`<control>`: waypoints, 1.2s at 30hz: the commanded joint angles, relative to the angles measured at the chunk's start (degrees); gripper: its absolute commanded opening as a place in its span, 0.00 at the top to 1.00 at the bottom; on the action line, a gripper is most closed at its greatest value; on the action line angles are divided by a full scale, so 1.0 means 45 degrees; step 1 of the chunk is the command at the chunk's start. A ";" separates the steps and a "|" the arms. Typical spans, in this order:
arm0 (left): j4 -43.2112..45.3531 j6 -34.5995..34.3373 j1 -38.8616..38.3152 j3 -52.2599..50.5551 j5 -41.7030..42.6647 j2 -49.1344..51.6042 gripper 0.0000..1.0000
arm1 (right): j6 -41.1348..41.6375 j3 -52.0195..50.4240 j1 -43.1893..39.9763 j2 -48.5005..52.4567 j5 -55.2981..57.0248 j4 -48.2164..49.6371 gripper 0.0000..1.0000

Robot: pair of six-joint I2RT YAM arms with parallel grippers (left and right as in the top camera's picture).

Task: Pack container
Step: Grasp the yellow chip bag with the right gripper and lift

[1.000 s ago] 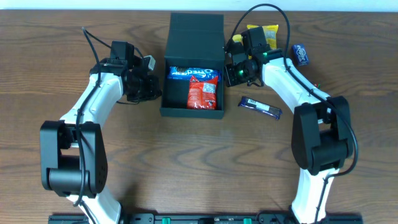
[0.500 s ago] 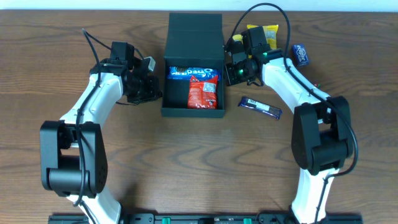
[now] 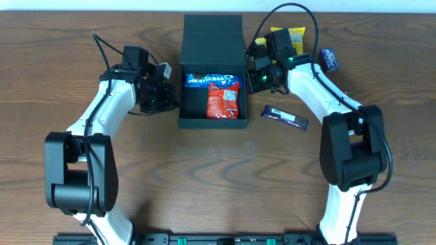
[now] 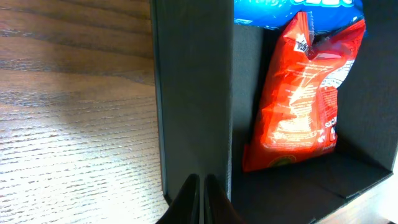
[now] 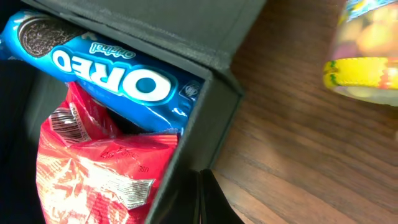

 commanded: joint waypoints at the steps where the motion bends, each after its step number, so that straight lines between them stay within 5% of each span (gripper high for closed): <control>1: -0.0034 0.0000 -0.0015 0.0219 0.0083 0.0107 0.94 | -0.0199 0.0495 -0.0471 -0.1044 0.0087 0.0019 0.99; 3: -0.0034 -0.0005 0.0024 0.0219 -0.0058 0.0107 0.94 | -0.0204 0.0709 -0.0743 -0.1447 0.0884 0.0024 0.92; 6: -0.0029 0.0000 0.0024 0.0219 -0.0476 0.0044 0.94 | -0.0209 0.0913 -0.1020 -0.1802 0.2059 0.0136 0.64; 9: 0.0063 0.0199 0.0024 0.0223 -0.0840 -0.0155 0.94 | -0.0345 0.1141 -0.1273 -0.1841 0.2312 0.0214 0.25; 13: 0.0102 0.0204 0.0024 0.0262 -0.1681 -0.0593 0.94 | -0.0223 0.1258 -0.1569 -0.1608 0.2361 0.0369 0.03; 19: 0.0355 0.0238 0.0024 0.0272 -0.2021 -0.1156 0.92 | -0.0063 0.2618 -0.2035 -0.0602 0.2618 0.0155 0.01; 29: 0.0282 0.0180 0.0019 0.0272 -0.2001 -0.1248 0.85 | -0.0073 0.8927 -0.2506 0.4109 0.3711 -0.3827 0.01; 36: 0.0253 0.0126 0.0019 0.0272 -0.1851 -0.1248 0.85 | 0.0185 0.9471 -0.2492 0.5217 0.4002 -0.3648 0.01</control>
